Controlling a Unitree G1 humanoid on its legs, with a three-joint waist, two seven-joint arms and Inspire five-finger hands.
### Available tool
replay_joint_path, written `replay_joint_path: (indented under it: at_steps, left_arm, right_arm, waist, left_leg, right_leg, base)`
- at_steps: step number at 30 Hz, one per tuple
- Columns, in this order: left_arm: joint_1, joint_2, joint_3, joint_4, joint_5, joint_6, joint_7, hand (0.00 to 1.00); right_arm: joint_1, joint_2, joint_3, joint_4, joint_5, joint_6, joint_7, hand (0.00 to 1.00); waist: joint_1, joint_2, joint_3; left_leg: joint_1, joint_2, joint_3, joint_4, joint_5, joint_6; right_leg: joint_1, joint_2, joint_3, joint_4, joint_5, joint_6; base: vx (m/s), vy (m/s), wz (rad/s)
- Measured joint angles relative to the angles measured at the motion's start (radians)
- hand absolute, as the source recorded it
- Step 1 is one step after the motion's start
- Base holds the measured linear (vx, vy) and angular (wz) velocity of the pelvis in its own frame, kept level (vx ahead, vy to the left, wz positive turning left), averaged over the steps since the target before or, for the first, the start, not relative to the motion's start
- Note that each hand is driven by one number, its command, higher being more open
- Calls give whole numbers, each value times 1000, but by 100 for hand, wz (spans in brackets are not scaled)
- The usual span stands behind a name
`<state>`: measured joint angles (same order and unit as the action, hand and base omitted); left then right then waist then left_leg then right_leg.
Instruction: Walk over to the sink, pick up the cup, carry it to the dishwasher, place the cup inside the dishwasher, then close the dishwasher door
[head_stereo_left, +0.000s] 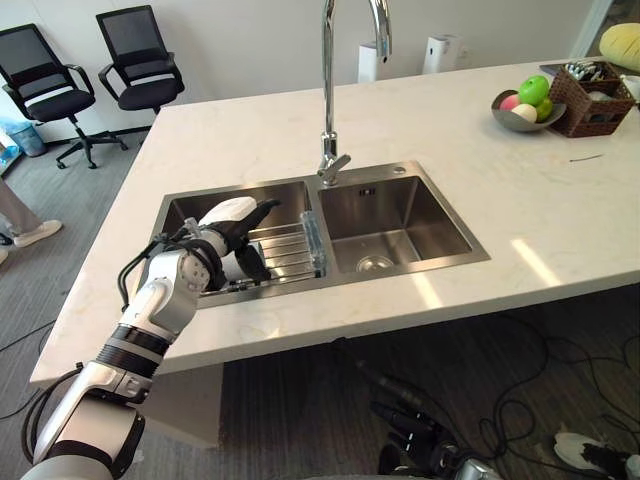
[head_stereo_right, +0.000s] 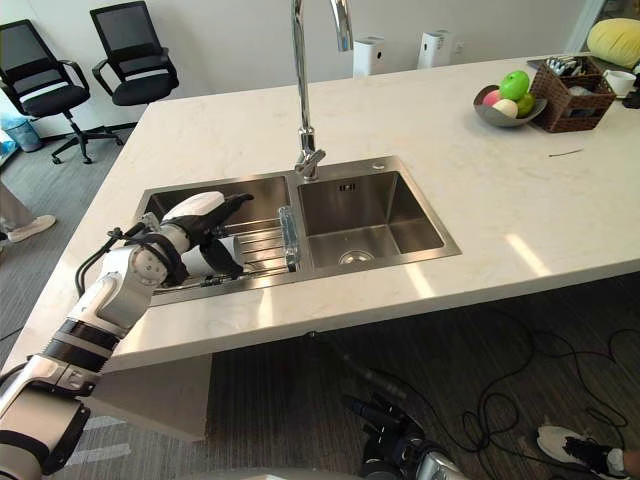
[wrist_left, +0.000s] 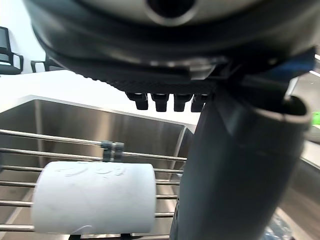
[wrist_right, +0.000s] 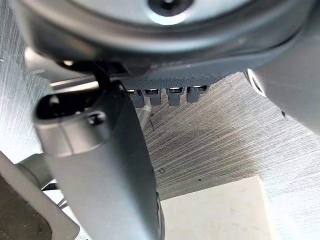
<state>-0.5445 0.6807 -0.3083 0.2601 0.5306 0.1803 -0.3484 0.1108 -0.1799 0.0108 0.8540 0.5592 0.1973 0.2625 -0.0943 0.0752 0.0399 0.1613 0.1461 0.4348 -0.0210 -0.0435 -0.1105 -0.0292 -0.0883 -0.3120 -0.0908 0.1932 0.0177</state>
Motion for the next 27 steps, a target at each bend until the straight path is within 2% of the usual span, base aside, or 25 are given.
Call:
replay_joint_path:
  at_steps: [7,18,27]
  left_arm:
    - [0,9,0,87,0,7,40,100]
    - [-5,10,24,142,0,-10,44,100]
    - [-5,8,29,228,13,-6,125,100]
  right_arm:
    - [2,0,0,0,8,0,3,100]
    - [2,-2,0,2,10,0,13,100]
    - [1,-1,0,3,29,-1,19,100]
  waist:
    - [-1,-2,-1]
    - [-2,-3,0]
    - [-6,-12,6]
  left_leg:
    - [2,0,3,-1,-1,0]
    - [8,0,12,-4,-7,-1]
    - [8,0,15,-4,-9,-1]
  right_leg:
    - [0,1,3,0,-2,3]
    - [0,3,10,0,-5,7]
    - [-2,4,12,-1,-5,8]
  base:
    - [-5,2,0]
    - [-2,2,-1]
    - [0,0,0]
